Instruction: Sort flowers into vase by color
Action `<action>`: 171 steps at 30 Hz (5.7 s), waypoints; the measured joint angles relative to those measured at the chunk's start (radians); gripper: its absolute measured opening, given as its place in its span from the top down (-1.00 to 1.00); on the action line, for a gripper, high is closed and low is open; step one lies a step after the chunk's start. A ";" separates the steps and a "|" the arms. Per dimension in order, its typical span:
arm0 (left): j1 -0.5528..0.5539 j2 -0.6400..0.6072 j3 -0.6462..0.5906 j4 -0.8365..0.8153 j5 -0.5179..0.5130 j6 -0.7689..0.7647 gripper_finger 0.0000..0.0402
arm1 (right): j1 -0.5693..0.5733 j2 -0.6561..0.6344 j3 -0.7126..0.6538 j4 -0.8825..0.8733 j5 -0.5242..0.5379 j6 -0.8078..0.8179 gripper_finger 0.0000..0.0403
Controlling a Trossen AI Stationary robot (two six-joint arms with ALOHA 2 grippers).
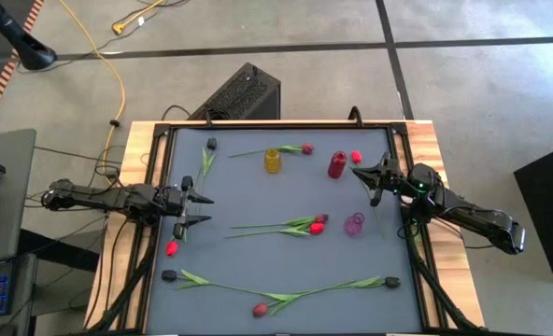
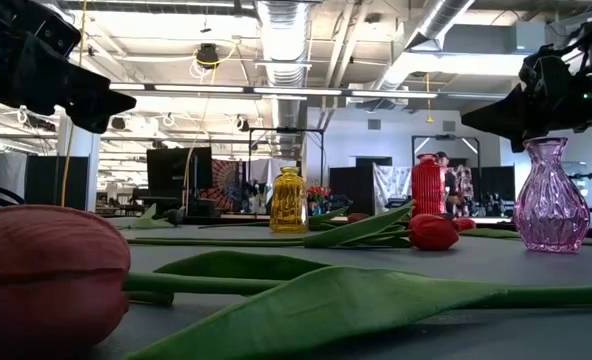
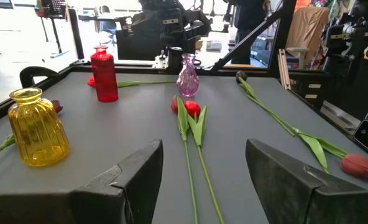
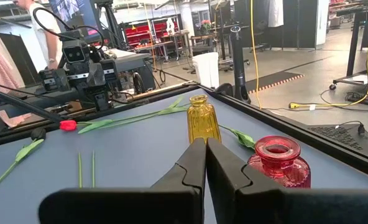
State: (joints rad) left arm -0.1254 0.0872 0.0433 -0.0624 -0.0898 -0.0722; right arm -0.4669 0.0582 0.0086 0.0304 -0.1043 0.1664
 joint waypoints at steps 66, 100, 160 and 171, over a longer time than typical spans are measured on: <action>0.001 0.023 -0.001 0.218 -0.139 -0.271 -0.09 | 0.005 0.000 0.001 0.064 -0.002 -0.043 0.80; 0.073 1.512 1.007 0.132 -0.109 0.290 -0.09 | 0.312 0.460 0.295 0.032 0.006 -0.191 0.59; 0.088 1.801 0.936 -0.029 0.048 0.124 0.97 | 0.366 0.931 0.544 0.017 0.079 -0.370 0.59; 0.111 1.779 1.004 -0.074 -0.056 0.165 1.00 | 0.366 0.931 0.544 0.001 0.079 -0.377 0.59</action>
State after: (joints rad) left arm -0.0143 1.8664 1.0470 -0.1360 -0.1457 0.0928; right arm -0.1009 0.9890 0.5522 0.0314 -0.0254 -0.2106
